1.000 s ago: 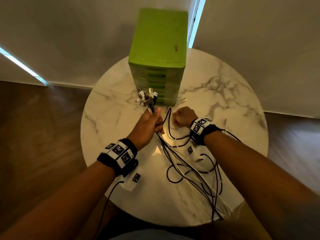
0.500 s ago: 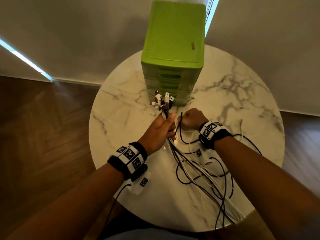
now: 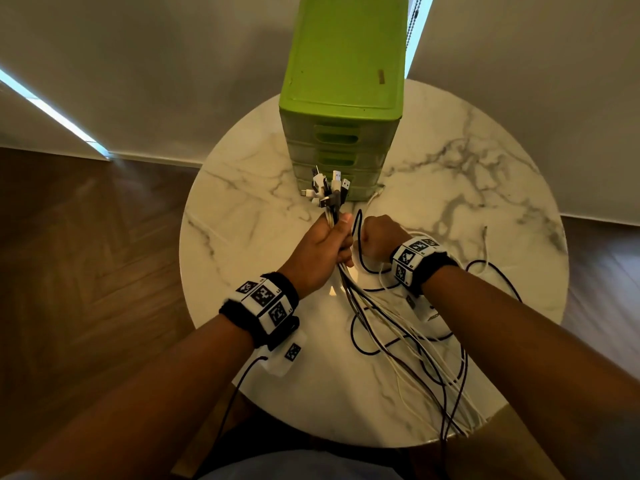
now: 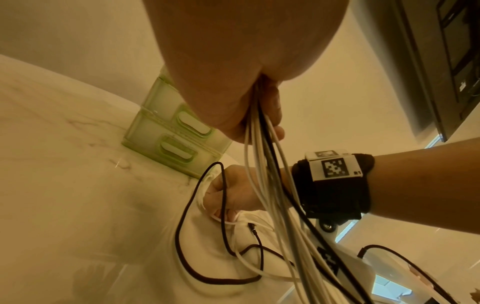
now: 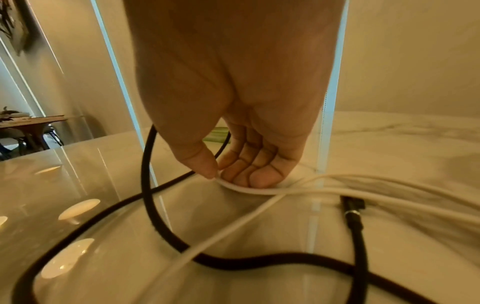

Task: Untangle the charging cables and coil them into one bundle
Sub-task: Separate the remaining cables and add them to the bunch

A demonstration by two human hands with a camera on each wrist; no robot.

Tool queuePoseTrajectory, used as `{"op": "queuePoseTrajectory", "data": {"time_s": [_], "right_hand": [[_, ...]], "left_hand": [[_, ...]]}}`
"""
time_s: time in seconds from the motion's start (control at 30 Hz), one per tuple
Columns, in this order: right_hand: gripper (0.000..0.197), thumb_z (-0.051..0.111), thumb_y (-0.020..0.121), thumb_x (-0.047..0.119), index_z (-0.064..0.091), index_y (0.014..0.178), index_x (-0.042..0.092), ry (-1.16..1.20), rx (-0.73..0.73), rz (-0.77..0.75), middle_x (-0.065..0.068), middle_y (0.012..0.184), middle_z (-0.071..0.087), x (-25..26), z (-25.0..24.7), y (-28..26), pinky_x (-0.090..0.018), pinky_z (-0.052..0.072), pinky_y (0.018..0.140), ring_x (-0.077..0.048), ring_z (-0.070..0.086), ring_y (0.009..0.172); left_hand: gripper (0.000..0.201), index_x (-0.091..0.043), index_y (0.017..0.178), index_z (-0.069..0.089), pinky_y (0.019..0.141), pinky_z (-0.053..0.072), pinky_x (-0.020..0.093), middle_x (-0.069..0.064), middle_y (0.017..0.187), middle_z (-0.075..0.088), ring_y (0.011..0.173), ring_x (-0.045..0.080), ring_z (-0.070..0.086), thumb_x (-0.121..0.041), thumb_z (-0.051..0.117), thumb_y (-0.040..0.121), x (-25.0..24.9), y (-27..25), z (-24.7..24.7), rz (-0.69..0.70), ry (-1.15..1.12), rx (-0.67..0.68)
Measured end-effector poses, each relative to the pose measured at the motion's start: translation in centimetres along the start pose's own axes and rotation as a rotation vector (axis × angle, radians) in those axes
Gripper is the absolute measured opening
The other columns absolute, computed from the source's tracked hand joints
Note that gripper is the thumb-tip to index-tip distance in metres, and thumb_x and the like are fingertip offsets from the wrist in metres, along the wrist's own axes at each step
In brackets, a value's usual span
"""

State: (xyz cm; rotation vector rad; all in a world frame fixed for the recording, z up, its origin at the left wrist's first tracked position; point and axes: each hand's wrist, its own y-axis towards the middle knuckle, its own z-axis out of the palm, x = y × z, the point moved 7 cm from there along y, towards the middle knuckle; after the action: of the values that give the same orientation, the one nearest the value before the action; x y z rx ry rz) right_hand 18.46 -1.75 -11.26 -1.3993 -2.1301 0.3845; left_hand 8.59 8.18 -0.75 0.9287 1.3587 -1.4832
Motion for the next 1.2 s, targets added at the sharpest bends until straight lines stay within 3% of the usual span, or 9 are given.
{"op": "queuePoseTrajectory", "data": {"time_s": [0.1, 0.33, 0.5, 0.63, 0.7, 0.87, 0.97, 1.03, 1.2], "right_hand": [[0.032, 0.057, 0.097, 0.032, 0.056, 0.109, 0.003, 0.132, -0.028, 0.003, -0.021, 0.111, 0.065, -0.5, -1.6, -1.0, -0.037, 0.045, 0.076, -0.039, 0.062, 0.101], [0.018, 0.040, 0.086, 0.042, 0.043, 0.079, 0.026, 0.943, -0.264, -0.136, 0.011, 0.068, 0.043, -1.4, -8.2, -10.9, -0.040, 0.033, 0.068, -0.017, 0.037, 0.069], [0.001, 0.040, 0.095, 0.011, 0.040, 0.096, 0.011, 0.893, -0.347, -0.340, -0.002, 0.078, 0.039, 0.7, -8.5, -19.7, -0.043, 0.034, 0.062, -0.017, 0.035, 0.067], [0.006, 0.043, 0.098, 0.009, 0.041, 0.097, 0.015, 0.722, -0.378, -0.408, -0.004, 0.080, 0.044, 0.7, -7.6, -22.5, -0.035, 0.037, 0.063, -0.011, 0.038, 0.067], [0.006, 0.045, 0.095, 0.012, 0.041, 0.098, 0.016, 0.714, -0.372, -0.417, -0.005, 0.084, 0.047, 0.3, -7.5, -23.2, -0.041, 0.042, 0.067, -0.014, 0.041, 0.071], [0.026, 0.052, 0.096, 0.008, 0.038, 0.116, 0.018, 0.919, -0.337, -0.322, -0.010, 0.103, 0.064, 0.0, -8.9, -24.2, -0.044, 0.053, 0.086, -0.023, 0.064, 0.093], [0.016, 0.050, 0.098, 0.014, 0.045, 0.112, 0.016, 0.946, -0.411, -0.229, -0.017, 0.106, 0.065, -0.3, -10.1, -24.4, -0.049, 0.053, 0.085, -0.036, 0.063, 0.097], [0.012, 0.045, 0.101, 0.019, 0.052, 0.107, 0.012, 1.010, -0.452, -0.172, -0.013, 0.107, 0.065, -1.0, -10.5, -24.3, -0.046, 0.052, 0.090, -0.029, 0.065, 0.101], [0.028, 0.045, 0.104, 0.033, 0.053, 0.106, 0.007, 1.235, -0.366, -0.068, -0.017, 0.110, 0.066, -1.2, -9.3, -23.7, -0.051, 0.059, 0.088, -0.034, 0.071, 0.094]], "left_hand": [[0.033, -0.017, 0.078, 0.035, 0.061, 0.047, 0.027, -0.015, 0.057, 0.034, 0.051, 0.006, 0.034, -0.022, 0.032, 0.110, -0.1, -0.1, 0.2, 0.008, -0.011, -0.002], [0.025, -0.018, 0.088, 0.042, 0.058, 0.043, 0.027, -0.010, 0.063, 0.029, 0.053, 0.008, 0.033, -0.033, 0.041, 0.108, -1.0, 0.5, 1.9, -0.007, -0.043, -0.023], [0.040, -0.015, 0.095, 0.049, 0.055, 0.034, 0.030, -0.005, 0.061, 0.020, 0.051, 0.014, 0.024, -0.053, 0.045, 0.102, -2.4, 0.5, 4.3, -0.133, -0.085, 0.045], [0.025, -0.015, 0.096, 0.050, 0.054, 0.032, 0.027, -0.005, 0.062, 0.020, 0.053, 0.012, 0.022, -0.039, 0.051, 0.103, -4.2, -0.6, 6.1, -0.058, -0.075, 0.084], [0.017, -0.013, 0.097, 0.051, 0.054, 0.035, 0.028, -0.008, 0.059, 0.026, 0.051, 0.011, 0.026, -0.029, 0.055, 0.103, -5.1, -1.3, 6.9, -0.016, -0.035, 0.076], [0.017, -0.017, 0.088, 0.058, 0.053, 0.040, 0.030, -0.004, 0.057, 0.038, 0.051, 0.012, 0.038, -0.028, 0.059, 0.101, -7.1, -3.3, 8.6, 0.107, 0.141, 0.081], [0.019, -0.008, 0.094, 0.062, 0.051, 0.036, 0.031, 0.006, 0.062, 0.046, 0.053, 0.018, 0.040, -0.027, 0.060, 0.100, -7.8, -4.2, 9.4, 0.156, 0.214, 0.084], [0.027, -0.001, 0.102, 0.061, 0.050, 0.030, 0.031, 0.012, 0.070, 0.042, 0.055, 0.022, 0.033, -0.028, 0.063, 0.098, -7.9, -4.5, 9.5, 0.176, 0.230, 0.072], [0.025, -0.004, 0.092, 0.061, 0.049, 0.033, 0.018, -0.011, 0.056, 0.050, 0.046, 0.003, 0.040, -0.028, 0.064, 0.098, -8.1, -5.4, 9.8, 0.266, 0.373, 0.061]]}}
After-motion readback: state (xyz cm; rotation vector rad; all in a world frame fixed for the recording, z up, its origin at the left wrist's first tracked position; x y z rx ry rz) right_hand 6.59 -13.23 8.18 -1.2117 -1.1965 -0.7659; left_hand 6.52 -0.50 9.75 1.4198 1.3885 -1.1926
